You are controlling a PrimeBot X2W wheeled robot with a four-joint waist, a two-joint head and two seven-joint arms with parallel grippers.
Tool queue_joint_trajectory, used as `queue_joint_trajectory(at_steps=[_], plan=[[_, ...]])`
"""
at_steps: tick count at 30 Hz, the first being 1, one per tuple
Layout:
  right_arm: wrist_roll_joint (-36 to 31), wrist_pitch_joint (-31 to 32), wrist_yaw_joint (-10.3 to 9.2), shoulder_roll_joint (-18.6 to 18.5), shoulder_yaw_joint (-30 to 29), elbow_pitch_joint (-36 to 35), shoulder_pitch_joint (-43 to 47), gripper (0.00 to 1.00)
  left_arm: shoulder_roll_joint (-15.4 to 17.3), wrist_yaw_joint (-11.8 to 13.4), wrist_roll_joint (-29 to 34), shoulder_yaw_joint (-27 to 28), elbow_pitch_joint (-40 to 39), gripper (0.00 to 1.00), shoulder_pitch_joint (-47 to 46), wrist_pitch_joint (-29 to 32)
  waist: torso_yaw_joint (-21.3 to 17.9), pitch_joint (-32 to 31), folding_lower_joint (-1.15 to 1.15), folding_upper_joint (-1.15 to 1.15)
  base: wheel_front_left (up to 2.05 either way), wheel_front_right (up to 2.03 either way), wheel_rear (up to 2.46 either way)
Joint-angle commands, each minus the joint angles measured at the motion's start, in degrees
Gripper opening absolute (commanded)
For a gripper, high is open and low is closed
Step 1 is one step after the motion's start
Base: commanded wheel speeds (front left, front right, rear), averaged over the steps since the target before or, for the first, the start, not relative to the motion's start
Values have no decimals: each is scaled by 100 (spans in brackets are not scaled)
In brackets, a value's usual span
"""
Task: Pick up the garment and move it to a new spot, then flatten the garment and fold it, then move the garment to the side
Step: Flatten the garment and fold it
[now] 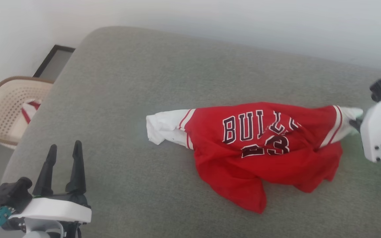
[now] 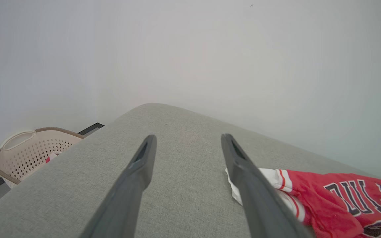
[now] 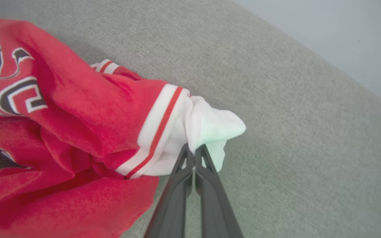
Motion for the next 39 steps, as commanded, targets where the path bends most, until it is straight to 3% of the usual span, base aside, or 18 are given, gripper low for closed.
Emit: queue_joint_trajectory(at_steps=[1,9,18,19,20,21,29,39], plan=[[23,-21,-11,-38,-24,-38,106,0,18,-11,48,23,7,100,78,-25,-79,-60,0,0,0,0,0],[234,-266,-10,-146,-666,-256,1348,0,92,-11,7,116,-17,100,172,-25,-363,-164,0,0,0,0,0],[88,-456,-5,589,-1157,443,1712,0,261,-11,-228,-69,74,100,77,-25,-599,-106,0,0,0,0,0],[41,-475,-6,663,-1185,542,1669,15,315,-10,-265,-101,94,100,56,-25,-619,-101,0,0,0,0,0],[0,-498,-7,725,-1217,633,1629,64,359,-11,-294,-160,111,100,33,-24,-641,-97,0,0,0,0,0],[-43,-509,-10,771,-1234,700,1586,100,392,-11,-320,-217,127,100,12,-22,-661,-95,0,0,0,0,0],[-266,-797,-9,848,-1460,599,1378,100,813,-11,-673,-559,66,100,-149,257,-893,-136,0,0,0,0,0],[-740,-1573,-9,950,-1987,-158,1613,100,1650,-11,-1150,-1087,-455,100,-588,1377,-1346,-208,0,0,0,0,0]])
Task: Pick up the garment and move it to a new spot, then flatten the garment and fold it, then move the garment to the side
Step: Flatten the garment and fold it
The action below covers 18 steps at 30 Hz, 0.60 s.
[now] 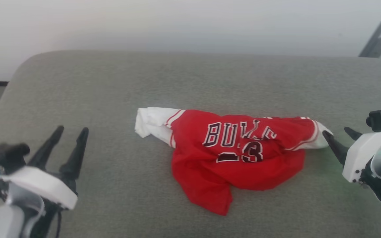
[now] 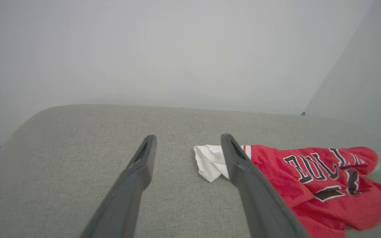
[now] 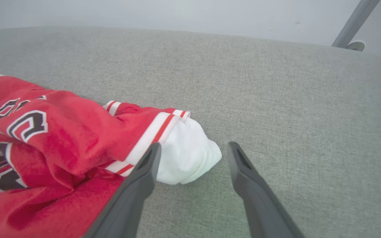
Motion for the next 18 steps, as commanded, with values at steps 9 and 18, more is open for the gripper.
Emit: queue_joint_trajectory(at_steps=[9,18], plan=[[-774,-518,-7,352,-839,-578,396,100,517,-10,-421,-451,-260,100,-763,1139,-496,-15,0,0,0,0,0],[-2063,-987,-6,1061,-2332,-1240,799,100,565,36,-1030,-1076,174,100,-1541,2714,-816,103,0,0,0,0,0]])
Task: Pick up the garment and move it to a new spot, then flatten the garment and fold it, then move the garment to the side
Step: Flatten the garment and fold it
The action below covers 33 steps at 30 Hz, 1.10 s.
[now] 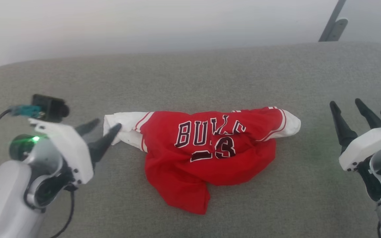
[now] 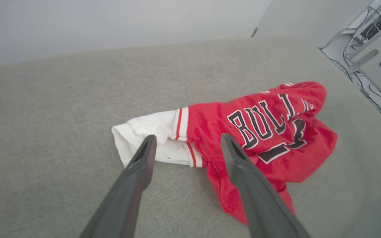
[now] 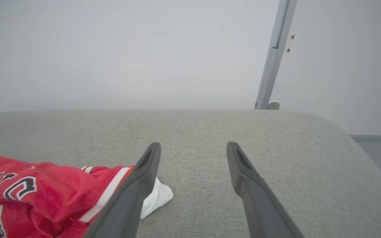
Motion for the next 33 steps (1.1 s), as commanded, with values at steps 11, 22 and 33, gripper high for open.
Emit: queue_joint_trajectory(at_steps=[11,22,33], plan=[[-1159,464,-3,945,-1168,-966,269,100,-382,546,-375,-892,339,100,-944,2279,-189,331,0,0,0,0,0],[-1450,291,-3,1317,-1373,-1475,77,100,-526,574,-188,-1466,849,100,-1188,2928,-332,554,0,0,0,0,0],[-1560,-122,-3,1584,-1369,-1632,7,100,-584,261,506,-1891,1946,0,-1261,2169,-432,678,0,0,0,0,0]])
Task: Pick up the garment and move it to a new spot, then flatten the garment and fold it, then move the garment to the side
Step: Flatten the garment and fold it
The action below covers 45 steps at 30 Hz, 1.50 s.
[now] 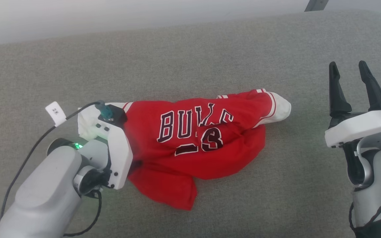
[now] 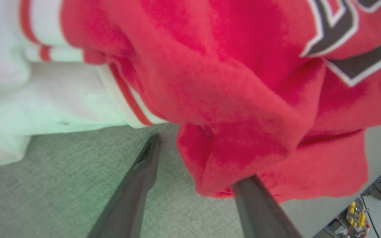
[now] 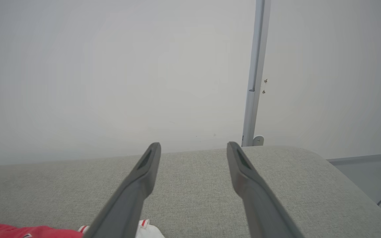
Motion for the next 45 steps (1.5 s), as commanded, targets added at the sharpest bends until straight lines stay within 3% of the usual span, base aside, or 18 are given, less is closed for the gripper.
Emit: queue_joint_trajectory(at_steps=[1,5,11,23,28,34,35,36,37,38,39,45], plan=[[-21,-39,-2,26,-11,-32,-14,100,-28,13,75,-55,177,0,66,-24,3,8,0,0,0,0,0],[-58,-65,-2,38,-59,-38,35,100,-191,-83,-66,-79,388,0,108,-164,40,15,0,0,0,0,0],[-76,-29,-2,-16,-182,-101,112,100,-25,-132,-211,-101,-113,0,209,-38,159,26,0,0,0,0,0],[-80,124,-2,-13,-358,-282,300,100,515,588,-581,-44,-2357,0,1365,573,400,67,0,0,0,0,0],[-88,190,-2,-2,-357,-340,289,100,641,797,-626,-133,-2675,0,1715,751,438,106,0,0,0,0,0],[-63,266,-2,21,-317,-360,311,100,570,777,-619,-184,-2678,0,1862,611,441,121,0,0,0,0,0],[-56,272,-2,18,-311,-356,315,100,563,736,-571,-170,-2688,17,1831,518,437,117,0,0,0,0,0],[-50,270,-2,19,-304,-348,322,100,564,711,-541,-152,-2675,55,1801,441,435,110,0,0,0,0,0],[-45,278,-2,21,-291,-334,328,100,577,713,-528,-135,-2646,84,1793,404,433,98,0,0,0,0,0],[-45,278,-2,21,-291,-334,328,100,577,713,-528,-135,-2646,84,1793,404,433,98,0,0,0,0,0],[-42,285,-2,22,-281,-326,332,100,602,713,-529,-119,-2639,100,1782,404,429,84,0,0,0,0,0],[-39,253,-2,7,-277,-284,402,100,816,835,-644,108,-2905,100,1635,528,413,-6,0,0,0,0,0]])
